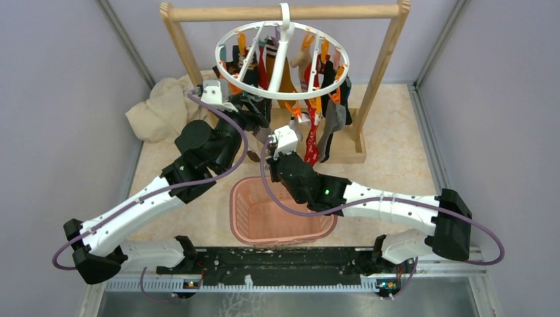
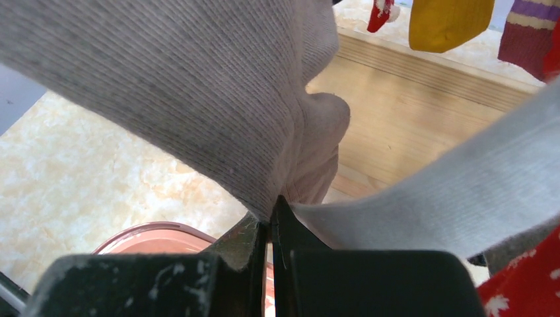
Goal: Remove the socks clipped to the hanger
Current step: Remove the sock from the hanger.
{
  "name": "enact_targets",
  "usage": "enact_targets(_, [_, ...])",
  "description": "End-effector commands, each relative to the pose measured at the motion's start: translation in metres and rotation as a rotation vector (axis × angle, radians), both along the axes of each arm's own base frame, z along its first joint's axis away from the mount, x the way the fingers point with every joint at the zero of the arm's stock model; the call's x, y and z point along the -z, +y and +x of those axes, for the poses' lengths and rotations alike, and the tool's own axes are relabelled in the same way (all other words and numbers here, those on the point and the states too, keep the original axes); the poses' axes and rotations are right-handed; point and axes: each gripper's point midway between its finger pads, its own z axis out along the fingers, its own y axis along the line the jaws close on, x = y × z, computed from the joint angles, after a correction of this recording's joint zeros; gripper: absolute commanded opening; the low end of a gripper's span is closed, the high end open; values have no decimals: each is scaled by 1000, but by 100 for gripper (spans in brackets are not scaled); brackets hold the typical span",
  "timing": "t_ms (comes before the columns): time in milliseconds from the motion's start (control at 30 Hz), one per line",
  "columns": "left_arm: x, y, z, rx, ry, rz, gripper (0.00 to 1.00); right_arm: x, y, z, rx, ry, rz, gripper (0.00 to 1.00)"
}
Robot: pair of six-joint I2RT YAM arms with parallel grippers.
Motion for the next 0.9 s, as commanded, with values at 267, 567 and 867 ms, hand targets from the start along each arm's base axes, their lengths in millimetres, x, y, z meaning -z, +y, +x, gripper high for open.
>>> enact_targets(267, [-25, 7, -2, -26, -90, -42, 64, -9, 5, 0, 4, -24, 47, 0])
enact_targets(567, [-27, -3, 1, -6, -91, -35, 52, -15, 5, 0, -4, -43, 53, 0])
enact_targets(867, [-36, -1, -1, 3, -93, -33, 25, -21, 0, -3, -10, -50, 75, 0])
